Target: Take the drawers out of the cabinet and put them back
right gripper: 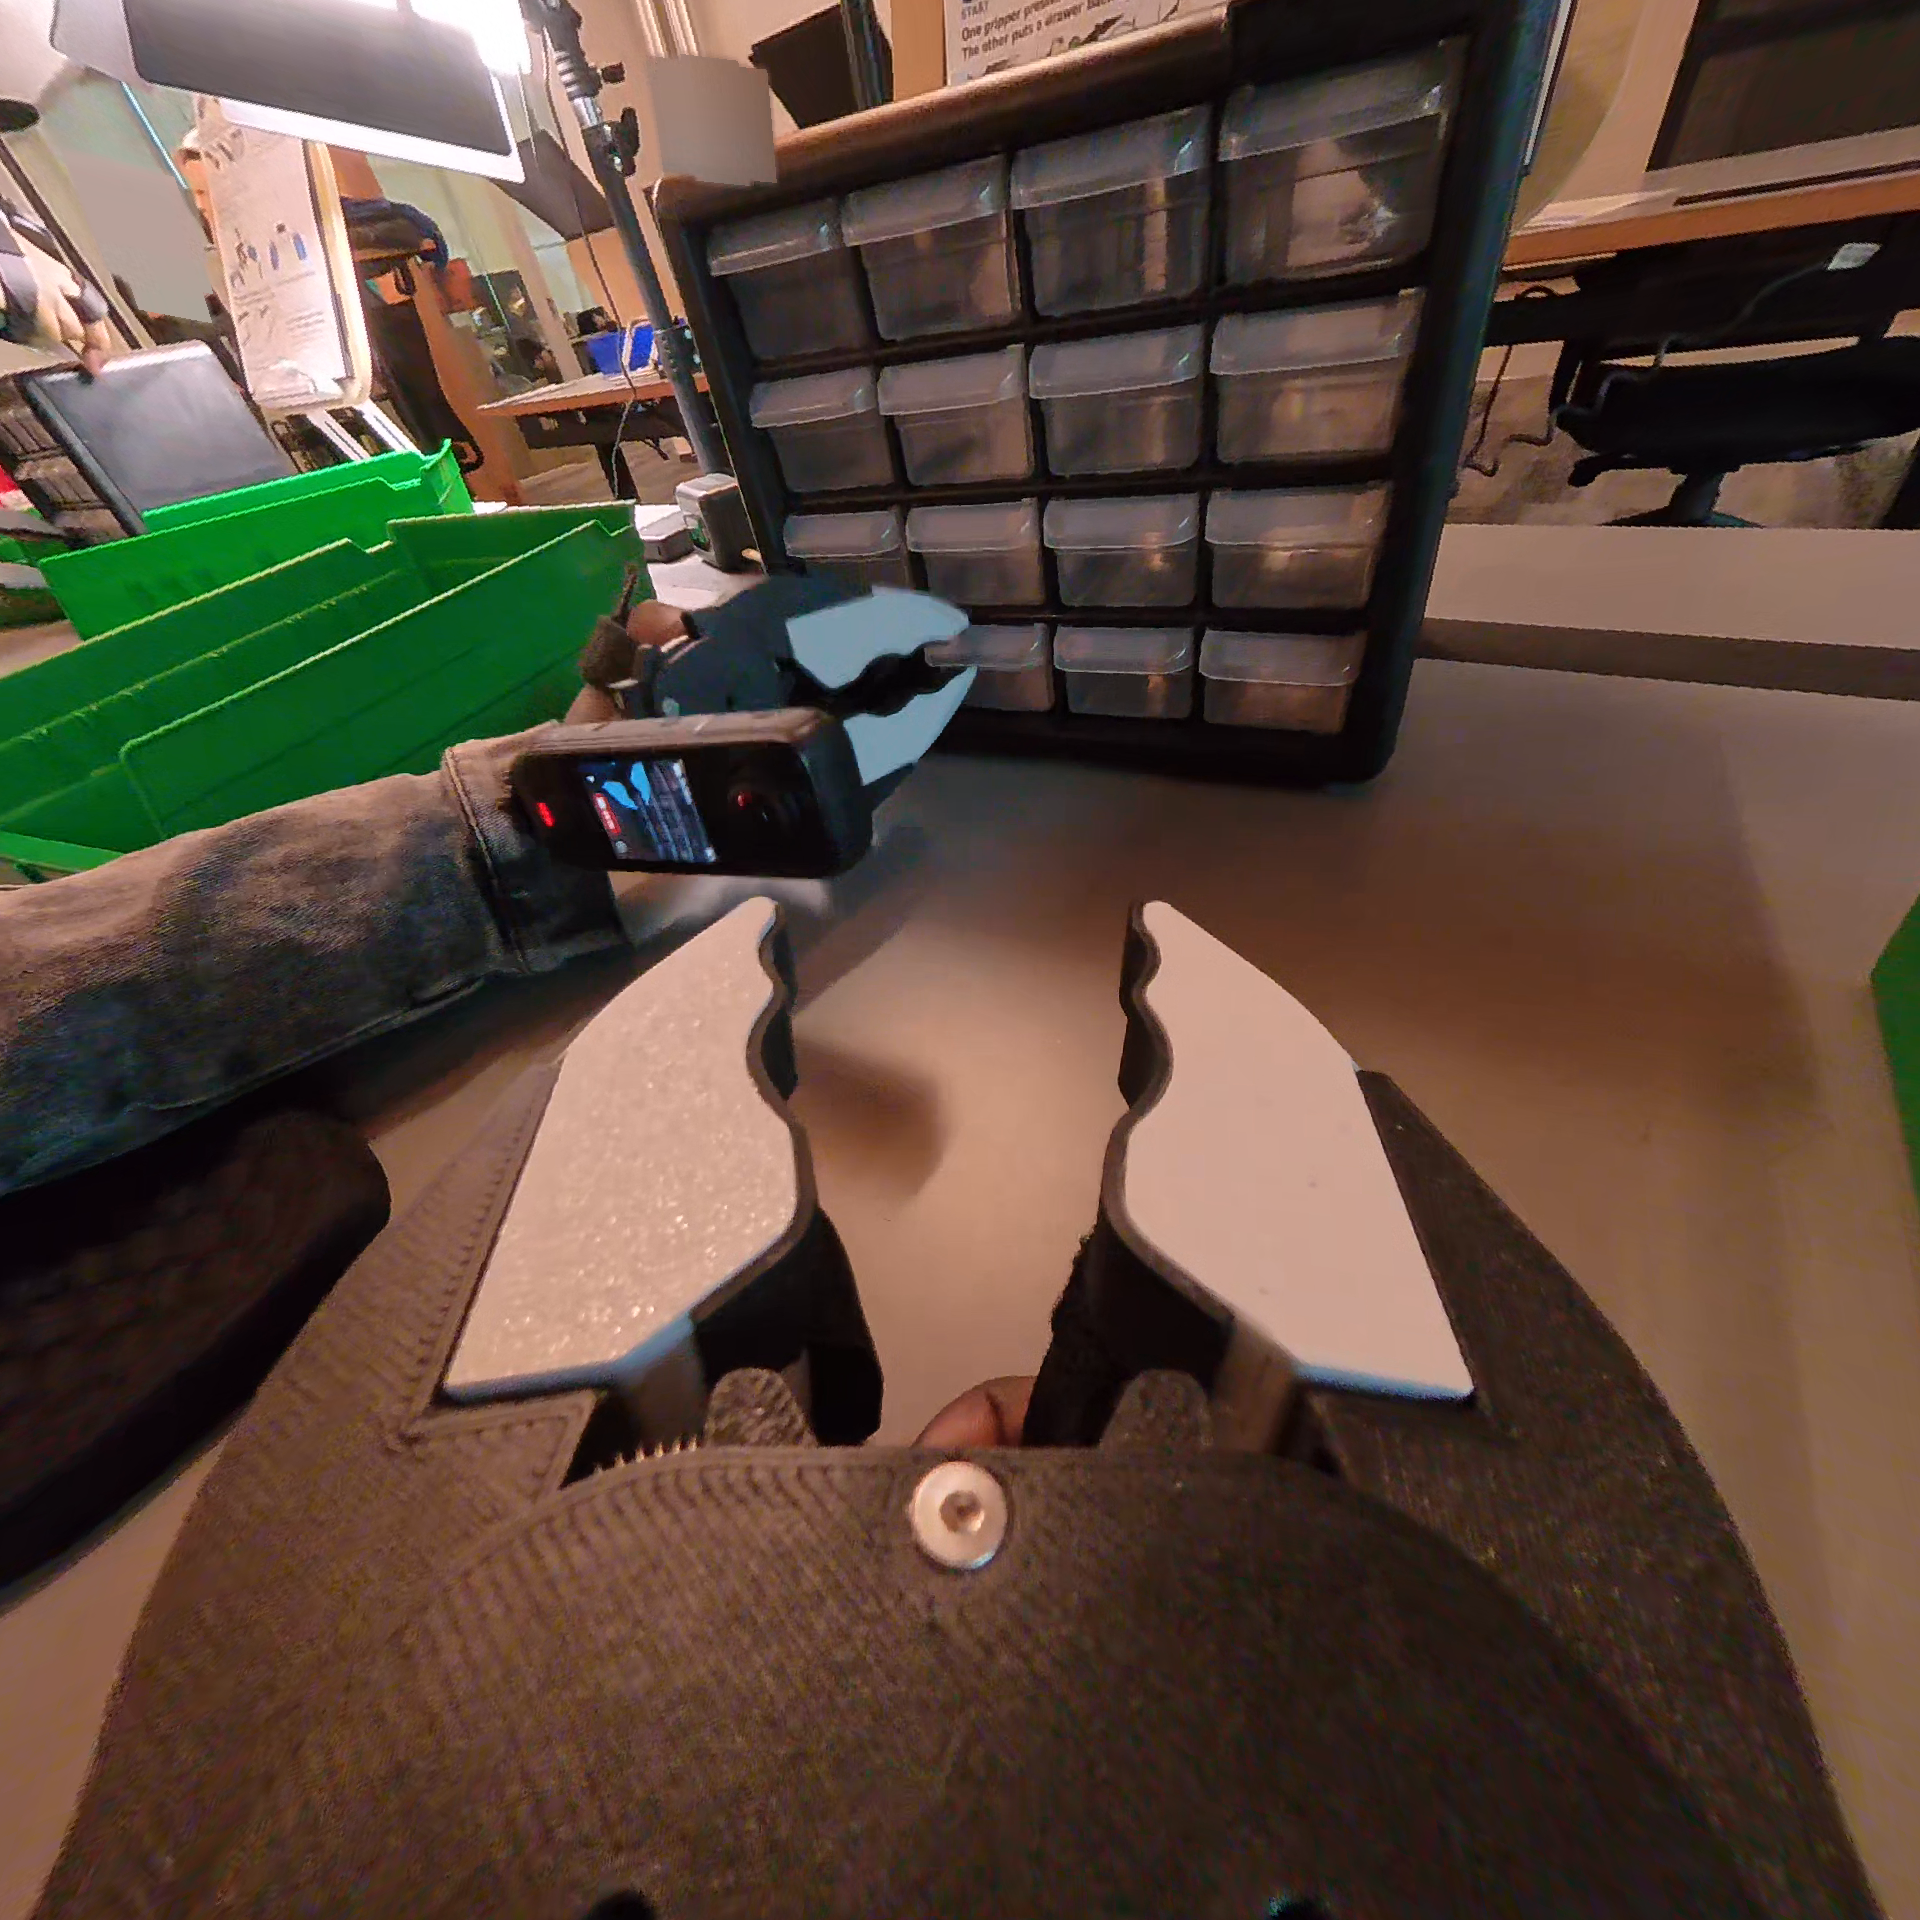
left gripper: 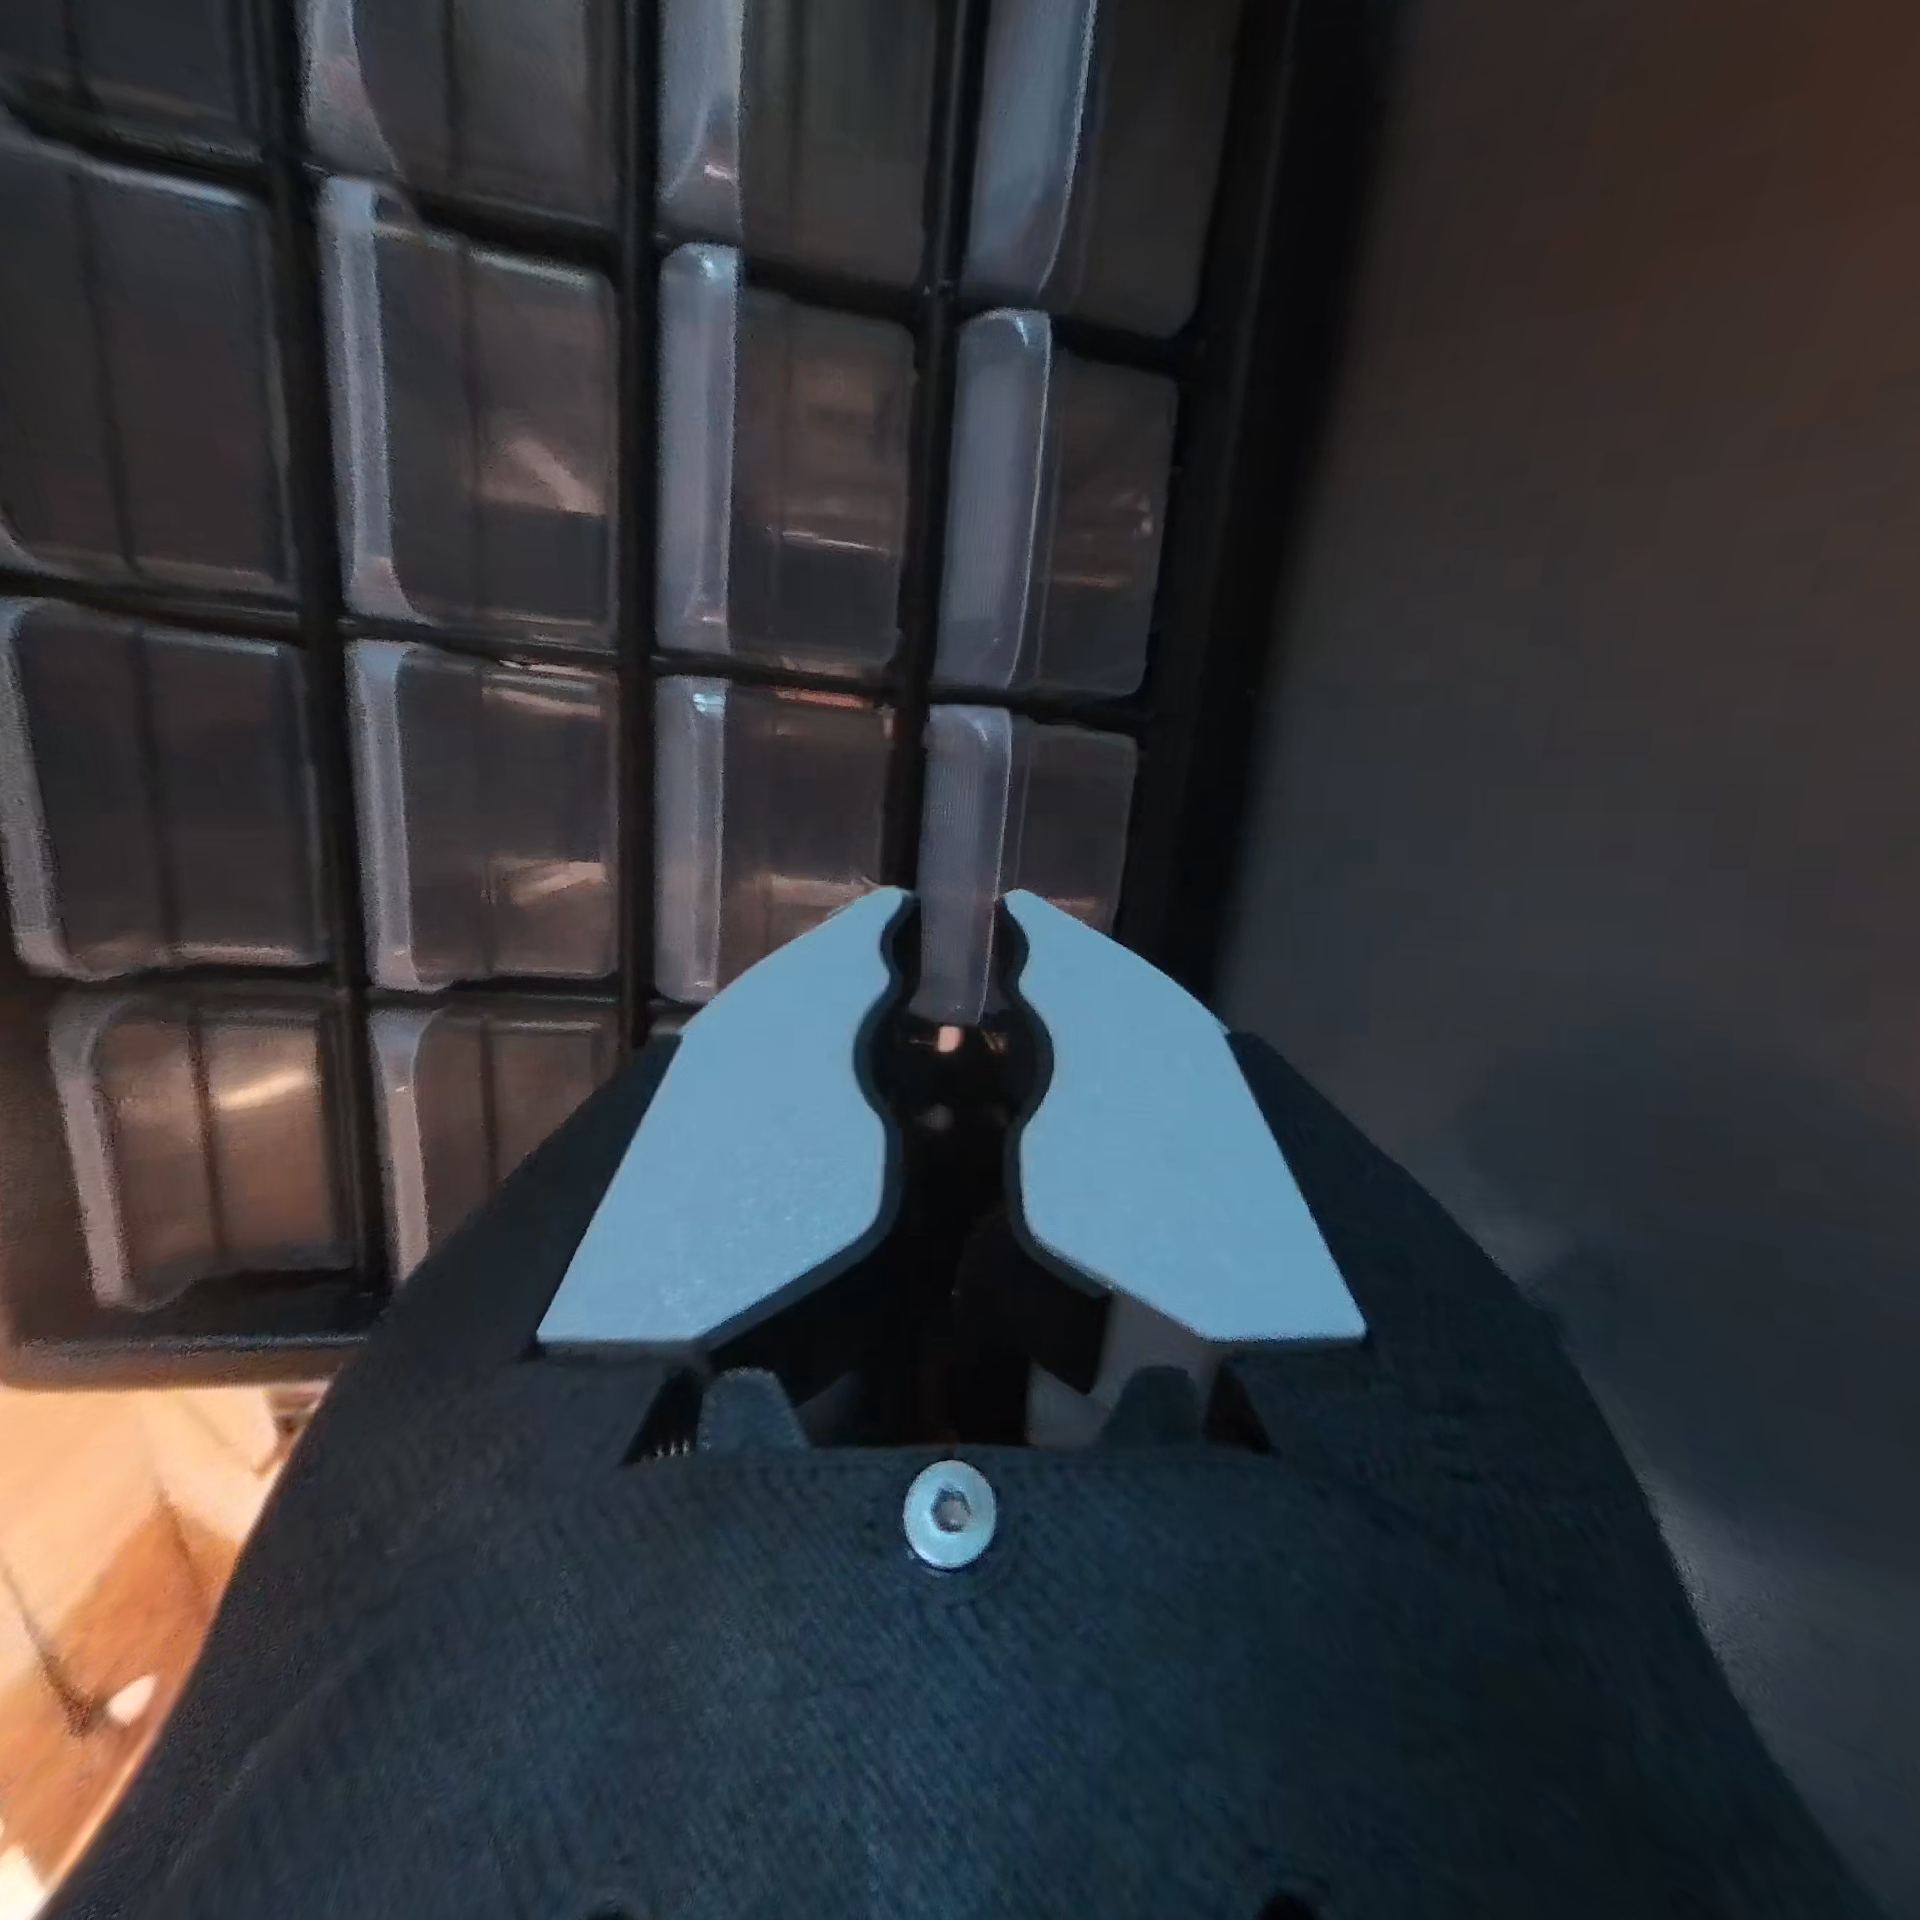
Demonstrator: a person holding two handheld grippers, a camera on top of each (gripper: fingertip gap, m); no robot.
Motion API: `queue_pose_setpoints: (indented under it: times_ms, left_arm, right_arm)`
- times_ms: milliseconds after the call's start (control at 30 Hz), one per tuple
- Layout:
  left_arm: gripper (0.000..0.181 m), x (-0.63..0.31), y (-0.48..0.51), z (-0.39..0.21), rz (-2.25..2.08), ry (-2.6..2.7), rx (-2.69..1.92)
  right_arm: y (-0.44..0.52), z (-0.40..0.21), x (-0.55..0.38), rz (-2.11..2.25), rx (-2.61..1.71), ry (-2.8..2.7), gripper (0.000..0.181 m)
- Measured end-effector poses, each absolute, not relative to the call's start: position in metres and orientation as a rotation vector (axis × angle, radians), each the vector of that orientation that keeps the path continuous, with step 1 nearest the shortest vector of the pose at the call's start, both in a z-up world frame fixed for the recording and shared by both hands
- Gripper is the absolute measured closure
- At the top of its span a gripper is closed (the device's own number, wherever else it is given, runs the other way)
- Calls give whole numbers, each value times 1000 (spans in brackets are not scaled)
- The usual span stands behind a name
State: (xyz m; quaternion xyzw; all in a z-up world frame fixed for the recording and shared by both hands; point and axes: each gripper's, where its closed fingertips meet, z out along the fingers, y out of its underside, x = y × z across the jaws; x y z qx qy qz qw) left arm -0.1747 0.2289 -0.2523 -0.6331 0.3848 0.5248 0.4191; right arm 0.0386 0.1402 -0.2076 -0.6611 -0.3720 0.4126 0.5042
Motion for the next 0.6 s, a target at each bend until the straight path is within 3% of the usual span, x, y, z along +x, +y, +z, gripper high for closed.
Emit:
queue_pose_setpoints:
  times_ms: [233,367,433,500,567,600]
  left_arm:
    - [165,-143,200,-253,1077,950,-1747]
    - [119,-136,200,-244,875,882,-1814]
    - [111,-141,206,-256,831,903,-1892]
    - [117,-149,212,-267,859,932,-1923]
    - [145,-157,215,-274,919,950,-1918]
    - [146,-157,215,-275,937,970,-1903]
  right_arm:
    - [142,-207,41,1020,-1607,-877,123]
    - [142,-208,41,1023,-1614,-874,125]
    - [142,-209,40,1018,-1620,-880,125]
    - [143,-210,40,1015,-1621,-879,125]
    - [143,-210,41,1019,-1626,-874,125]
    - [144,-210,41,1024,-1628,-870,125]
